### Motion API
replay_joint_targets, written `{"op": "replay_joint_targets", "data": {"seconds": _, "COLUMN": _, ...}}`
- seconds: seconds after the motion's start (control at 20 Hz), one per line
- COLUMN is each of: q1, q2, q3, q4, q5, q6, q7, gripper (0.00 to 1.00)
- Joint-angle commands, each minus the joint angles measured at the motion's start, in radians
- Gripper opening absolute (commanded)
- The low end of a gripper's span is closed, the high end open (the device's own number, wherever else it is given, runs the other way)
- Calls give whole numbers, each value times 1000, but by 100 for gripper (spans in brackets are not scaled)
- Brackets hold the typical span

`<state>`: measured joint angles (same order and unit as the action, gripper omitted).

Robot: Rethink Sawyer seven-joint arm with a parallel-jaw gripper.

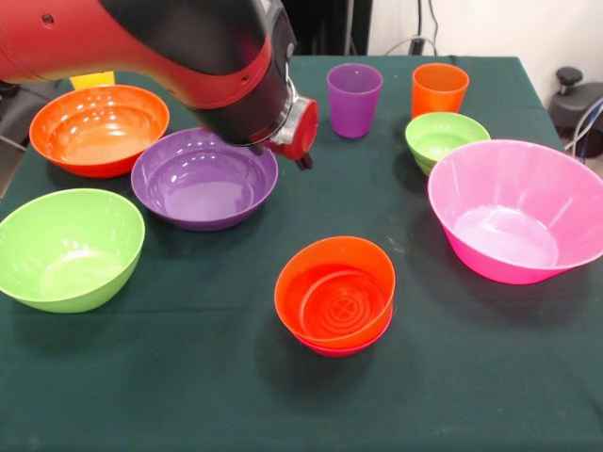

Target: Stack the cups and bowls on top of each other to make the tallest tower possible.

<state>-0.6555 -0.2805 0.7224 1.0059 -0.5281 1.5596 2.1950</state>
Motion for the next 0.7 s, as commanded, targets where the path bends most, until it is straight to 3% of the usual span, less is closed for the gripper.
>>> {"op": "replay_joint_targets", "data": {"seconds": 0.05, "q1": 32, "q2": 28, "q3": -81, "q4": -36, "q5": -18, "q6": -21, "q7": -38, "gripper": 100}}
{"op": "replay_joint_targets", "data": {"seconds": 0.7, "q1": 35, "q2": 15, "q3": -102, "q4": -7, "q5": -8, "q6": -52, "q7": -34, "gripper": 100}}
